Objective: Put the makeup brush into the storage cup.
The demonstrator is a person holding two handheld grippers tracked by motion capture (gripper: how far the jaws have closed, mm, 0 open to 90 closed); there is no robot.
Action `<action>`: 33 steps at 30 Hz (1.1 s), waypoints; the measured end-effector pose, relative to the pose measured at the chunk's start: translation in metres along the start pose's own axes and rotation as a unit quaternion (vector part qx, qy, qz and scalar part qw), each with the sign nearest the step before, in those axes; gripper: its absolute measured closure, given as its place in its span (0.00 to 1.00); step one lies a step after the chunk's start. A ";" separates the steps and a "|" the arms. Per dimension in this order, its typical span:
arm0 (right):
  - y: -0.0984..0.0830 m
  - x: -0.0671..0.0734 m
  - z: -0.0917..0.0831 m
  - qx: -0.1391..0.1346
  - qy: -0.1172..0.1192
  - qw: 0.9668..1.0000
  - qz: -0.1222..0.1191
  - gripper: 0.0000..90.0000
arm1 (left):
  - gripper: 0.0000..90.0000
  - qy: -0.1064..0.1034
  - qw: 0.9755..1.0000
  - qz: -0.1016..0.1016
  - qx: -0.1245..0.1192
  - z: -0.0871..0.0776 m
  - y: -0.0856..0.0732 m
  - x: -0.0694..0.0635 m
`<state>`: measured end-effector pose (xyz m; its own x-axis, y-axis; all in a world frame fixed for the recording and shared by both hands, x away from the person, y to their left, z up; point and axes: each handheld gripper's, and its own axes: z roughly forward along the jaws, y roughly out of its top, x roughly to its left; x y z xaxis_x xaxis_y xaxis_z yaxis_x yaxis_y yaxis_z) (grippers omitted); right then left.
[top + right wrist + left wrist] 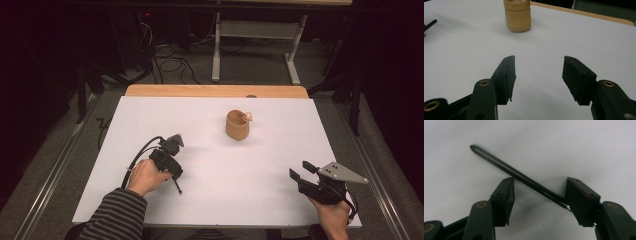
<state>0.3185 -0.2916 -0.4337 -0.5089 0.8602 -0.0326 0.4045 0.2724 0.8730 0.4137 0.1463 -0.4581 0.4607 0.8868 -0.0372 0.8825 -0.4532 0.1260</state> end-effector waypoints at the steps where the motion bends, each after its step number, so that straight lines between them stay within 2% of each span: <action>1: 0.000 0.000 0.000 0.000 0.000 1.000 0.000 0.51 | 0.46 0.000 1.000 0.001 0.000 0.000 0.000 0.000; 13: 0.000 0.000 0.000 0.000 0.001 1.000 -0.001 0.51 | 0.52 0.000 1.000 0.011 -0.005 -0.001 -0.001 -0.002; 33: 0.000 0.000 0.000 0.001 0.001 1.000 -0.001 0.51 | 0.70 0.000 1.000 0.021 -0.007 -0.002 -0.002 -0.004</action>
<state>0.3187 -0.2912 -0.4338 -0.5110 0.8589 -0.0340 0.4043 0.2750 0.8723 0.4102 0.1438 -0.4559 0.4979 0.8667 -0.0314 0.8606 -0.4893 0.1411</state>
